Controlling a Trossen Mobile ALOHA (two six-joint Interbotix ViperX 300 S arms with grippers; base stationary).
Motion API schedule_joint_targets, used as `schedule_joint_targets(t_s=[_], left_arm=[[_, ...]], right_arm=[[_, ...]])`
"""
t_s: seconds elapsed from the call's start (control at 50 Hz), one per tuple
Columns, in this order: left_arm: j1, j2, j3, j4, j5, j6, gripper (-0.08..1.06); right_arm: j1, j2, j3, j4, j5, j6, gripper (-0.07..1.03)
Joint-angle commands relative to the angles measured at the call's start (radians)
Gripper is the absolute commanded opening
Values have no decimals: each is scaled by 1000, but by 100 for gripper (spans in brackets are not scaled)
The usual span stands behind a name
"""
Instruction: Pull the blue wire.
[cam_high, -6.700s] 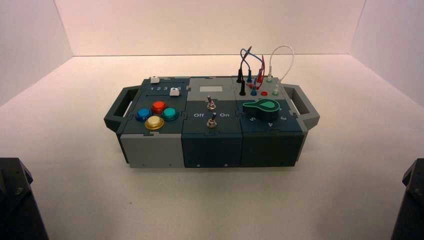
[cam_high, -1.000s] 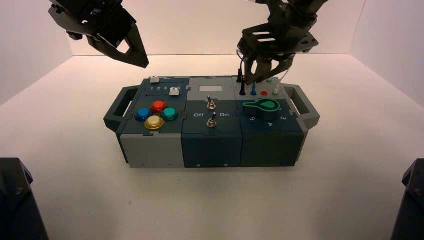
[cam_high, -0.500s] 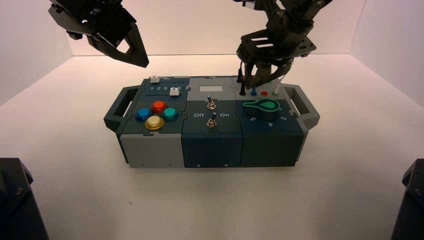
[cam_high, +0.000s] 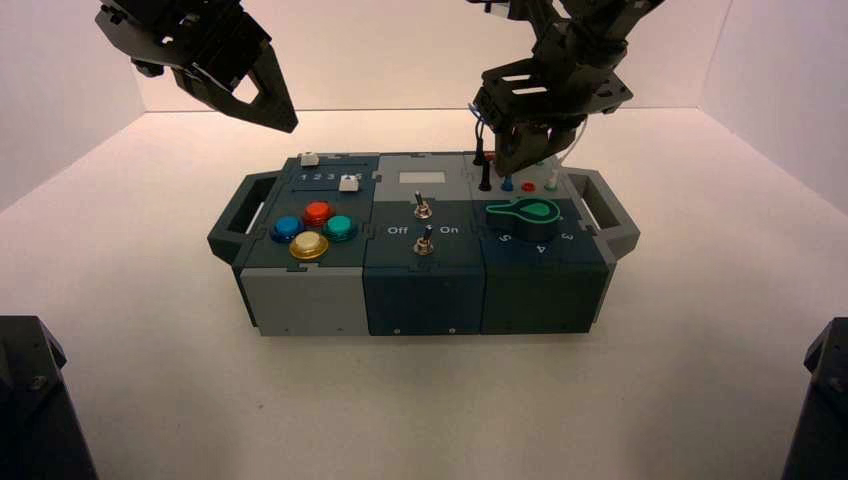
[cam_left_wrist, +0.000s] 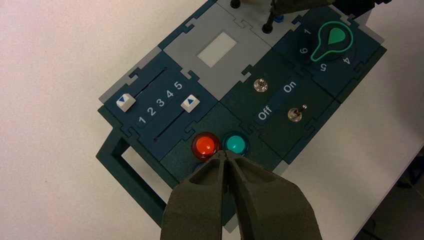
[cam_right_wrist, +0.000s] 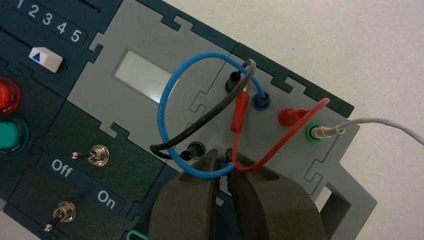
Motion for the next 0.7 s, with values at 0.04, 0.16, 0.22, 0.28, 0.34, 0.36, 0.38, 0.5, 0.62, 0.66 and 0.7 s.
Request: schedule_joint_targets(t_s=[0.04, 0.16, 0.22, 0.28, 0.34, 0.36, 0.38, 0.5, 0.62, 0.66, 0.7], left_arm=[[-3, -6, -31, 2, -5, 3, -3], [-3, -6, -31, 2, -5, 3, -3], [-3, -6, -32, 2, -5, 3, -3], [-3, -6, -32, 2, -5, 3, -3], [-3, -6, -32, 2, -5, 3, -3], [-3, -6, -31, 3, -5, 3, -3], [-3, -6, -31, 5, -5, 3, -3], [-3, -8, -32, 8, -5, 3, -3], [-3, -9, -29, 15, -5, 3, -3], [-3, -11, -29, 15, -5, 3, -3], [-3, -11, -29, 17, -5, 3, -3]], right_arm=[[-5, -37, -20, -2, -2, 0, -2], [-5, -69, -21, -3, 6, 0, -2], [-5, -75, -21, -5, 12, 0, -2], [-5, -83, -23, -6, 12, 0, -2], [-5, -95, -29, -11, 25, 0, -2], [-6, -97, -31, -12, 28, 0, -2], [-5, -98, -32, -15, 29, 0, -2], [-5, -103, -38, -17, 40, 2, -2], [-5, -117, -44, -23, 58, 2, -2], [-5, -126, -44, -23, 61, 2, -2], [-5, -138, -46, -25, 60, 0, -2]])
